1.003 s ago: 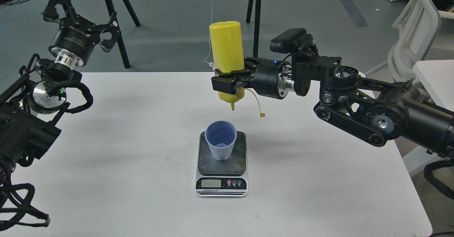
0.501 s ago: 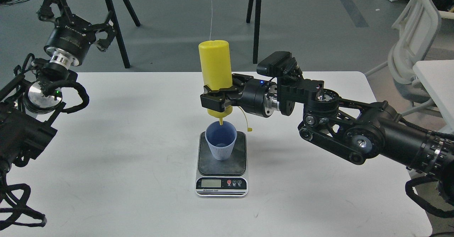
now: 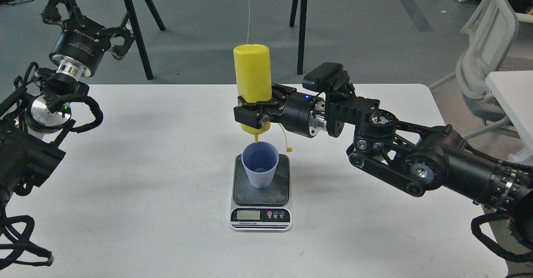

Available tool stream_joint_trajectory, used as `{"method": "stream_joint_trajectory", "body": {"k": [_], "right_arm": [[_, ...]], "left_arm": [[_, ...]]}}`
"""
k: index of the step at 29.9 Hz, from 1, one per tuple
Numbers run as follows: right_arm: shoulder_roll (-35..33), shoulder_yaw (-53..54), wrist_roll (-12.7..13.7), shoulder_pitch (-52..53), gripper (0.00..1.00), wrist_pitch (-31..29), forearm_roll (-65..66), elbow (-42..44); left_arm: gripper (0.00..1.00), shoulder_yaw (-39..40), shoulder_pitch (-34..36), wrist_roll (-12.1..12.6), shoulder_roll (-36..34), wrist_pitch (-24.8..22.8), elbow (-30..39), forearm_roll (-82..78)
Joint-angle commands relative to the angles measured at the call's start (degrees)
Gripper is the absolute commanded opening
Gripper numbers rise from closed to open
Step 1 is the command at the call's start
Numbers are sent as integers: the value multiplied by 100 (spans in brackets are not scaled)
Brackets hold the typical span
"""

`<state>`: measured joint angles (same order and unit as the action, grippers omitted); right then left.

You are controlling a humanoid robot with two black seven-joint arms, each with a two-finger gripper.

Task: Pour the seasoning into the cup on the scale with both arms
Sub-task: 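Turn the bottle upright and carry it back away from the cup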

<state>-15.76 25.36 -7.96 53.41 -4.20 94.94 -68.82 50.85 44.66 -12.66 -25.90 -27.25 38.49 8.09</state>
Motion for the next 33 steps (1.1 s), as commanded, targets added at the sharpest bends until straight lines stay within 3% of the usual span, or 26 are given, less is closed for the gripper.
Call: {"method": "stream_joint_trajectory", "body": {"k": [1, 10, 16, 23, 33], "right_arm": [[-497, 258, 23, 29, 30, -352, -1701, -27], [-2132, 803, -12, -93, 30, -1538, -5534, 35], [-2722, 839, -30, -830, 29, -2286, -8066, 35], [-2678, 1163, -56, -2166, 29, -2380, -9905, 79], [-2099, 1814, -48, -3784, 28, -2380, -11347, 70]], "left_arm": [[100, 4, 17, 9, -38, -9, 0, 0], [100, -5, 25, 9, -29, -9, 9, 0], [100, -5, 25, 9, -29, 0, 44, 0], [100, -49, 17, 9, -29, 9, 44, -9], [100, -84, 8, 18, -38, 61, 53, -18]]}}
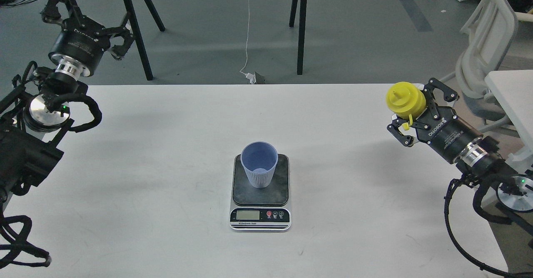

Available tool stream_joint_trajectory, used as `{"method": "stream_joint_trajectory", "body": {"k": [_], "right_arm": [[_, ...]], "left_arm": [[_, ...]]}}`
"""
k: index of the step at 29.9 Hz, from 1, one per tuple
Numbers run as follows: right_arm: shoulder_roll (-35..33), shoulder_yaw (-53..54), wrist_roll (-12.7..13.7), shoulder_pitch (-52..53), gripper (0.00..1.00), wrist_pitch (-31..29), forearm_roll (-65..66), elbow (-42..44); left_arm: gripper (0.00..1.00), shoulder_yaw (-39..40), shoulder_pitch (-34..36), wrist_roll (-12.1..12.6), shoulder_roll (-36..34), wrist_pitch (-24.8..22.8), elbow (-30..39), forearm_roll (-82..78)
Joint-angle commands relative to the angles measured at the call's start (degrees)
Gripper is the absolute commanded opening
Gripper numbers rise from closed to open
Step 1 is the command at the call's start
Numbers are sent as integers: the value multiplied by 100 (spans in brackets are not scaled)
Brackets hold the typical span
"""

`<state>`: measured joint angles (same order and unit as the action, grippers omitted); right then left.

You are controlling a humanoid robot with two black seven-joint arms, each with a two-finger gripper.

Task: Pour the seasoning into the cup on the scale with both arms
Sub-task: 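Turn the bottle upright and carry it back away from the cup, then lower the yellow bottle onto the table with the right gripper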

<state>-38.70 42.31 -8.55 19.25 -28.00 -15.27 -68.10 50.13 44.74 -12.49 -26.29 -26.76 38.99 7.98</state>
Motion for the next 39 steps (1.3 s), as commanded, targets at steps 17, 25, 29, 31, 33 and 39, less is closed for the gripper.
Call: {"method": "stream_joint_trajectory", "body": {"k": [17, 25, 29, 31, 33, 39], "right_arm": [[1953, 1051, 134, -1898, 30, 0, -1013, -766], [2401, 981, 389, -1872, 32, 0, -1013, -168], [2525, 981, 477, -1828, 33, 0, -1013, 43], [2507, 972, 477, -1828, 35, 0, -1013, 43], [2481, 955, 486, -1837, 39, 0, -1004, 43], [2455, 920, 530, -1863, 43, 0, -1004, 60]], "left_arm": [[100, -20, -62, 9, -16, 110, 20, -33], [100, -20, -71, 9, -16, 162, 20, -42], [100, -20, -71, 9, -16, 180, 29, -42], [100, -20, -62, 9, -16, 198, 29, -42], [100, -20, -62, 9, -25, 198, 29, -42], [100, -20, -62, 9, -34, 198, 29, -42]]}}
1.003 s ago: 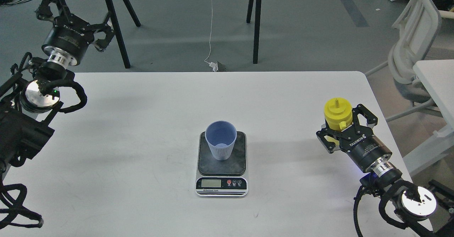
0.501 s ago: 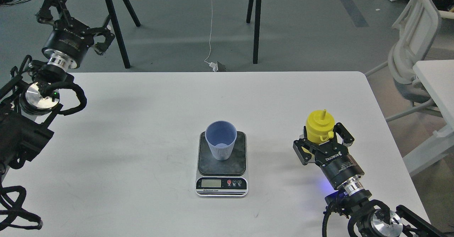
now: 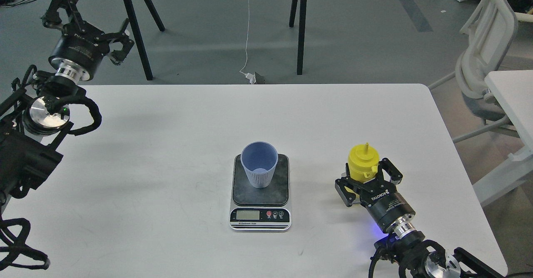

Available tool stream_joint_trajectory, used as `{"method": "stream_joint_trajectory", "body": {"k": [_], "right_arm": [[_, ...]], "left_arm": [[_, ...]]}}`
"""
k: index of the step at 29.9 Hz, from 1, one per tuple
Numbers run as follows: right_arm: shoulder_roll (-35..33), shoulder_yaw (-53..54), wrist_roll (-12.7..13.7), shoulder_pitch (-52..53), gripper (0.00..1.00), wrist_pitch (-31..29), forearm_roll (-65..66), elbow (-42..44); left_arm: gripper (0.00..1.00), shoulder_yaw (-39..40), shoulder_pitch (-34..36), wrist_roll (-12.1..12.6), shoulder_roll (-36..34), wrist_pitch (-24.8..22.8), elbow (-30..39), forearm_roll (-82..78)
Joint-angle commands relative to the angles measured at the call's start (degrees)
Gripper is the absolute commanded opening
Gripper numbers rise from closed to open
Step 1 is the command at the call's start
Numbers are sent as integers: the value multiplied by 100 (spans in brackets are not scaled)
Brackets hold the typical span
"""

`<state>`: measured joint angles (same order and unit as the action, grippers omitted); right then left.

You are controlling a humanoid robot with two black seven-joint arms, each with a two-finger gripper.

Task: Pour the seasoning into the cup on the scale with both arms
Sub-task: 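Lower the yellow bottle onto the table with the right gripper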

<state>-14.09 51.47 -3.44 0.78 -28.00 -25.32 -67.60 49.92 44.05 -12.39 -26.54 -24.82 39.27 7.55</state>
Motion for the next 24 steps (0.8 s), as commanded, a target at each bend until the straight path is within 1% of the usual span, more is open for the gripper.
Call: {"method": "stream_joint_trajectory", "body": {"k": [1, 3, 5, 6, 9, 11, 16, 24], "right_arm": [[-6, 4, 19, -26, 45, 0, 0, 10], [-6, -5, 19, -43, 52, 0, 0, 1], [-6, -14, 19, -70, 64, 0, 0, 1], [-6, -22, 19, -78, 68, 0, 0, -8], [-6, -23, 19, -175, 76, 0, 9, -25], [-24, -14, 19, -236, 97, 0, 1, -69], [-296, -23, 19, -394, 99, 0, 0, -113], [-788, 100, -43, -1299, 99, 0, 0, -719]], "left_arm": [[100, 0, 7, 0, -9, 4, -7, 1], [100, 0, 7, 0, -44, 4, 2, 1], [100, 0, 7, 0, -70, 12, 10, 1], [100, 0, 7, 0, -79, 12, 28, 1], [100, 0, 7, 9, -132, 12, 46, 1], [100, 0, 7, 9, -158, 4, 46, 1], [100, 9, -1, -9, -167, 4, 54, 1], [100, 27, -1, -9, -211, 4, 54, 9]]}}
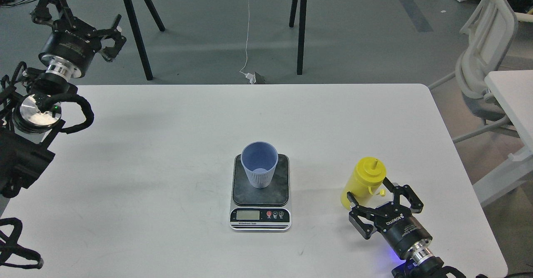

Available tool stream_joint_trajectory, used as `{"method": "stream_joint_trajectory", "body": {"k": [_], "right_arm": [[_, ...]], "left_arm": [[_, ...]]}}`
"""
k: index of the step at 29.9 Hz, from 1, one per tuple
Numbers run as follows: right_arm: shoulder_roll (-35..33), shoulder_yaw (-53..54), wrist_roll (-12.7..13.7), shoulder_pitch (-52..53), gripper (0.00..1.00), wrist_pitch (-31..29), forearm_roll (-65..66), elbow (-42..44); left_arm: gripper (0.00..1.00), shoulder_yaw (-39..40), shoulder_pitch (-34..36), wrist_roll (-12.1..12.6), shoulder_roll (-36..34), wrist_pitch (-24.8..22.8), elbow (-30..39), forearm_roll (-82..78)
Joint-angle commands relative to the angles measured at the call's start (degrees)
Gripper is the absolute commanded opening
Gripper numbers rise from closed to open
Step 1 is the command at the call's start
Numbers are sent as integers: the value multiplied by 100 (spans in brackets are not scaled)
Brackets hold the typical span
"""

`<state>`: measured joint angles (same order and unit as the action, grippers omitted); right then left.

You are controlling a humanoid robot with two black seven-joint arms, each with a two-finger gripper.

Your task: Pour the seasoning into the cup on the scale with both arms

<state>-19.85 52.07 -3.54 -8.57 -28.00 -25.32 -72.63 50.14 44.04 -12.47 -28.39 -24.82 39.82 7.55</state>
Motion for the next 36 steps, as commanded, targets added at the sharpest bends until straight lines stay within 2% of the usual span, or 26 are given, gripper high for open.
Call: {"method": "stream_joint_trajectory", "body": {"k": [1, 10, 13, 16, 22, 27, 31, 36], "right_arm": [[-308, 49, -42, -460, 99, 0, 0, -268], [-1494, 1120, -42, -532, 99, 0, 53, -120], [-1732, 1507, -7, 2, 99, 0, 149, 99], [-1829, 1587, -24, 976, 99, 0, 684, 835], [-1742, 1517, -42, 2823, 99, 0, 1520, 2435], [-1198, 1078, -24, 4107, 99, 0, 1635, 3632], [-1100, 980, -33, 4635, 99, 0, 1609, 4002], [-451, 945, -42, 5137, 99, 0, 1591, 4432]], "left_arm": [[100, 13, -1, -1, -26, 4, 8, 9], [100, 39, -10, -1, -9, -5, 61, 9], [100, 57, -10, -10, 17, -14, 61, 9], [100, 66, -10, -10, 35, -40, 61, 27], [100, 74, -27, -28, 79, -75, 61, 44], [100, 74, -89, -28, 123, -102, 61, 53], [100, 74, -89, -28, 237, -102, 61, 53], [100, 66, -89, -28, 334, -84, 61, 44]]}}
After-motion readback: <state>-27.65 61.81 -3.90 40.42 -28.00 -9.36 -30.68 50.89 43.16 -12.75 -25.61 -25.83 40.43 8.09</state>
